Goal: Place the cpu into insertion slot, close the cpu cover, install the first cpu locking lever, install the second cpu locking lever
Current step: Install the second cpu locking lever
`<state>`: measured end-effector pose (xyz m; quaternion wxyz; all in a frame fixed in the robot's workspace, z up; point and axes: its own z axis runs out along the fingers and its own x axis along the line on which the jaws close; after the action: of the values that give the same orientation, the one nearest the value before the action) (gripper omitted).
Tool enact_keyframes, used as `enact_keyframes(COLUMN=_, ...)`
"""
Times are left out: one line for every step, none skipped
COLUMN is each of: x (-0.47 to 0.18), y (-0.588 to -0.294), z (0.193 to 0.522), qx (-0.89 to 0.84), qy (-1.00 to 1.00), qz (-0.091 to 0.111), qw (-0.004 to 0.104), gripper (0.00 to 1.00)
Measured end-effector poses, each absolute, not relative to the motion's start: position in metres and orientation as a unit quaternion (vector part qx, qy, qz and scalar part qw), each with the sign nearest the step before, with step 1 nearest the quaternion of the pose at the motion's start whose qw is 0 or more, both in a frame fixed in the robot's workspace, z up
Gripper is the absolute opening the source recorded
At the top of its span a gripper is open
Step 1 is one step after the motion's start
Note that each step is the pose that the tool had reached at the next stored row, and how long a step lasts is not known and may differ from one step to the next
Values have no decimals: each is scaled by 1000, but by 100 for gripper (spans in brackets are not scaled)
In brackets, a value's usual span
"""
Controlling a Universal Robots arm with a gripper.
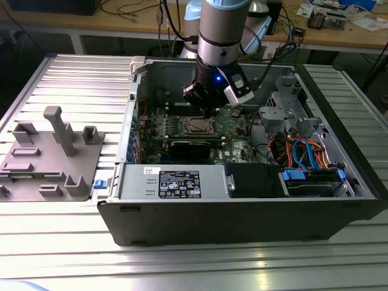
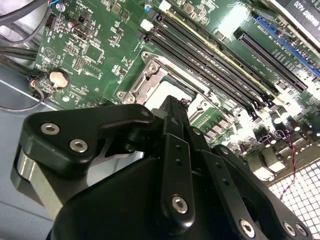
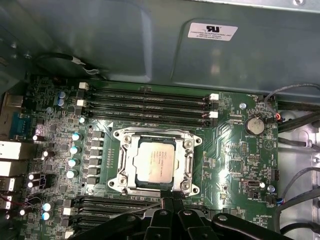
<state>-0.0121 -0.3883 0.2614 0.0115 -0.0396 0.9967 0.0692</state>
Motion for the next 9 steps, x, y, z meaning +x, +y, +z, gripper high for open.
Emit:
enact_keyframes(x=-12, y=-388, z=261, qx=-40, qy=997, qz=69, qw=12, gripper=11)
enact_keyframes(x=-12, y=-389, z=261, qx=-40, qy=997, qz=69, qw=11, gripper=11)
enact_keyframes(x=-12, y=-389, z=261, qx=-40, qy=997, qz=69, qw=11, gripper=11)
enact_keyframes(x=-12, y=-389, z=261, qx=-40, qy=997, qz=69, qw=11, gripper=11)
enact_keyframes(x=-12, y=-389, z=261, qx=-40, qy=997, qz=69, qw=11, gripper=11)
enact_keyframes(x=-12, y=-390, z=261, qx=-40, qy=997, qz=69, qw=11, gripper=11)
enact_keyframes(x=-12, y=-390, z=261, qx=-40, qy=997, qz=69, qw=11, gripper=11)
enact_keyframes(x=-12, y=-390, z=261, qx=-40, qy=997, qz=69, qw=11, gripper=11)
enact_keyframes(x=-12, y=-390, z=261, qx=-40, qy=997, qz=69, qw=11, gripper=11)
